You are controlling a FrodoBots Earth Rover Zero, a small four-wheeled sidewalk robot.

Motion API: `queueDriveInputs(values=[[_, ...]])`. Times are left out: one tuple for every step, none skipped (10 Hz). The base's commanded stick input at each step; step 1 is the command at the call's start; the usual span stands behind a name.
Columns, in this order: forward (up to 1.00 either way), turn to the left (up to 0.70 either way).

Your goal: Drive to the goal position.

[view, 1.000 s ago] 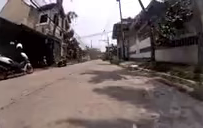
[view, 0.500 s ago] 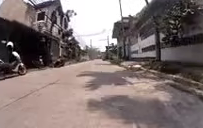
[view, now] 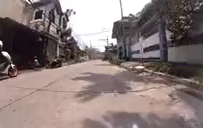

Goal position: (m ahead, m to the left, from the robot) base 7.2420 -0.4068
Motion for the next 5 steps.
queueDriveInputs(values=[[1.00,0.01],[1.00,0.01],[1.00,0.01],[1.00,0.01],[1.00,0.01]])
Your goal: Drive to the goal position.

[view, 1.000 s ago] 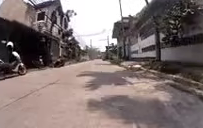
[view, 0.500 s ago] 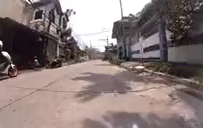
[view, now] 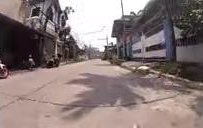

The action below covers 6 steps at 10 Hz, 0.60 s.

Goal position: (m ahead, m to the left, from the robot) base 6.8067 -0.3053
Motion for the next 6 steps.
queueDriveInputs(values=[[1.00,0.01],[1.00,0.01],[1.00,0.01],[1.00,0.01],[1.00,0.01],[1.00,0.01]])
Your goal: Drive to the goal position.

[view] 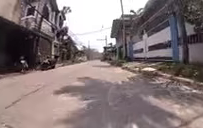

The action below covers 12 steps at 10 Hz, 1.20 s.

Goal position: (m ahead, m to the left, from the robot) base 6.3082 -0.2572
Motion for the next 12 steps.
queueDriveInputs(values=[[1.00,0.01],[1.00,0.01],[1.00,0.01],[1.00,0.01],[1.00,0.01],[1.00,0.01],[1.00,0.01],[1.00,0.01],[1.00,0.01],[1.00,0.01],[1.00,0.01],[1.00,0.01]])
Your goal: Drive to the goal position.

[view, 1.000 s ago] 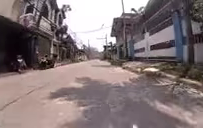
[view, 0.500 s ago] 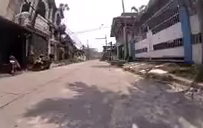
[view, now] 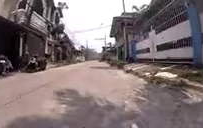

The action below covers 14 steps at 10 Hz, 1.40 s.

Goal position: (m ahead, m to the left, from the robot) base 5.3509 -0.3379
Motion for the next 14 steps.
queueDriveInputs(values=[[1.00,0.01],[1.00,0.01],[1.00,0.01],[1.00,0.01],[1.00,0.01],[1.00,0.01],[1.00,0.01],[1.00,0.01],[1.00,0.01],[1.00,0.01],[1.00,0.01],[1.00,0.01],[1.00,0.01],[1.00,0.01]])
